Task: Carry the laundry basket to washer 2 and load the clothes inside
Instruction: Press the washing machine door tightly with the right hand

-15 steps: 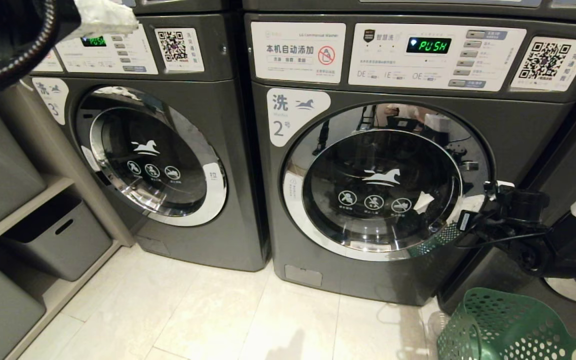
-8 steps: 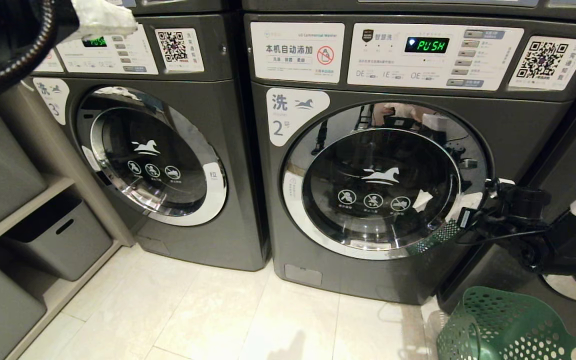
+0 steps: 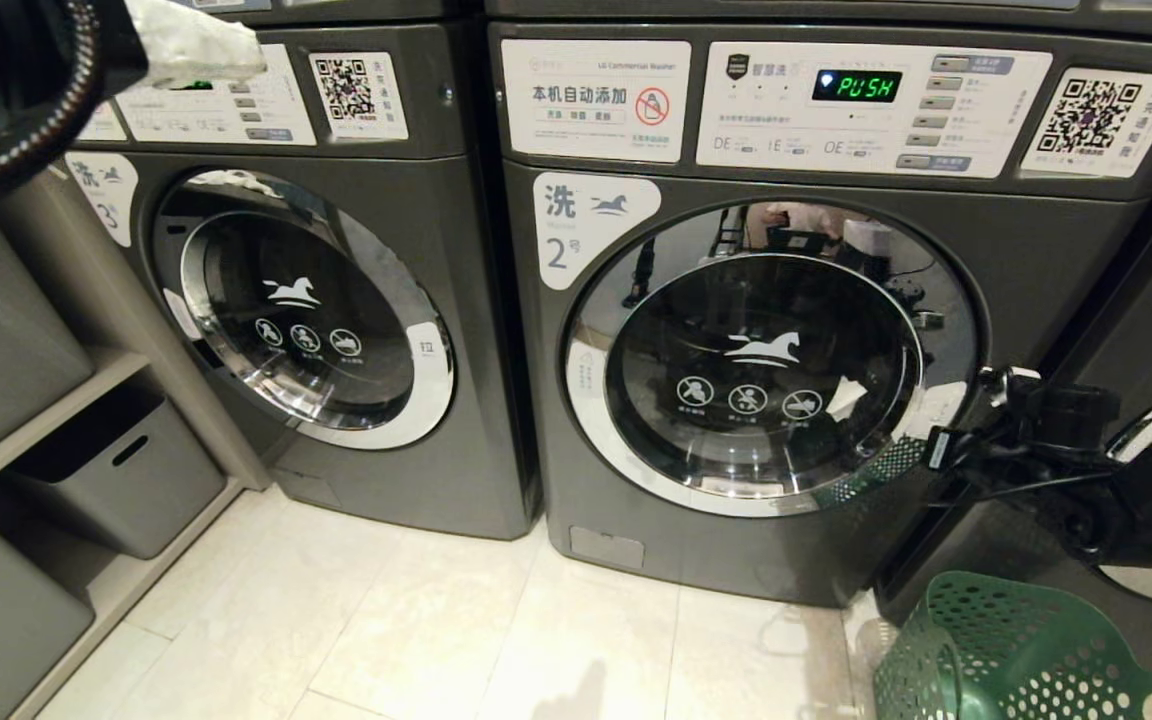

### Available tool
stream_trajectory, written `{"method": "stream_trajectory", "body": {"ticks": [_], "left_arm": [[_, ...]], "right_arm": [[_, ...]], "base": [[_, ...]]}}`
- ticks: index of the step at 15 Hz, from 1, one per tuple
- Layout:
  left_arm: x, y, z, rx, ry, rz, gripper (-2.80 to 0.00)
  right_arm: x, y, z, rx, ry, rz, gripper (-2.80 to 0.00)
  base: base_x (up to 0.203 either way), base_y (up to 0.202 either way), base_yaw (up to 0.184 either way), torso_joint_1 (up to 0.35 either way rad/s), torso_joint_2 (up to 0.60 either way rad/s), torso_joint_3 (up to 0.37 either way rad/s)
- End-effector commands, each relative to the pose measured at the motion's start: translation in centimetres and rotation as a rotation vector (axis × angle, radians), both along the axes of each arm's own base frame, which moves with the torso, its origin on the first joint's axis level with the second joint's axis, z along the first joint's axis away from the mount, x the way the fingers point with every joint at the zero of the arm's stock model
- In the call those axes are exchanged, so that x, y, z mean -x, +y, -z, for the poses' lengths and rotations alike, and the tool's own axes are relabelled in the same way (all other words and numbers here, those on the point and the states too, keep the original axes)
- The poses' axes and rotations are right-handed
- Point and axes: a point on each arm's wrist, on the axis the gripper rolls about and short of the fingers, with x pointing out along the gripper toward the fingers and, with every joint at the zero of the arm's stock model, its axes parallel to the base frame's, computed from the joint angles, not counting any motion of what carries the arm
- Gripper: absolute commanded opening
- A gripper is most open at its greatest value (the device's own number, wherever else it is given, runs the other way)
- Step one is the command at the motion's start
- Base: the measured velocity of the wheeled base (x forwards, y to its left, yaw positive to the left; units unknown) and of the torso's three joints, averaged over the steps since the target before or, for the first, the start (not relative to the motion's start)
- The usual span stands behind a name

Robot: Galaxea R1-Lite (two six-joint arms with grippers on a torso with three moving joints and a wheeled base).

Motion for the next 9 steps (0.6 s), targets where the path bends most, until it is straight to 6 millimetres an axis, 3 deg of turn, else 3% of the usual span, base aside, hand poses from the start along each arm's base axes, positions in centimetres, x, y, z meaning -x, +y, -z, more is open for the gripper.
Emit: {"method": "stream_trajectory", "body": {"ticks": [1, 4, 9], "left_arm": [[0.0, 0.0, 0.3, -0.005, 0.008, -0.001, -2.8], [-0.5, -0.4, 1.6, -0.036, 0.046, 0.003, -2.8], [0.0, 0.0, 4.9, -0.096, 0.123, 0.0, -2.8]], "right_arm": [[3.7, 0.8, -3.2, -0.013, 0.011, -0.038, -2.8], [10.1, 2.6, -6.6, -0.029, 0.026, -0.152, -2.8], [19.8, 5.0, -13.7, -0.017, -0.189, -0.386, -2.8]], "base": [[0.0, 0.0, 0.0, 0.0, 0.0, 0.0], [0.0, 0.0, 0.0, 0.0, 0.0, 0.0], [0.0, 0.0, 0.0, 0.0, 0.0, 0.0]]}}
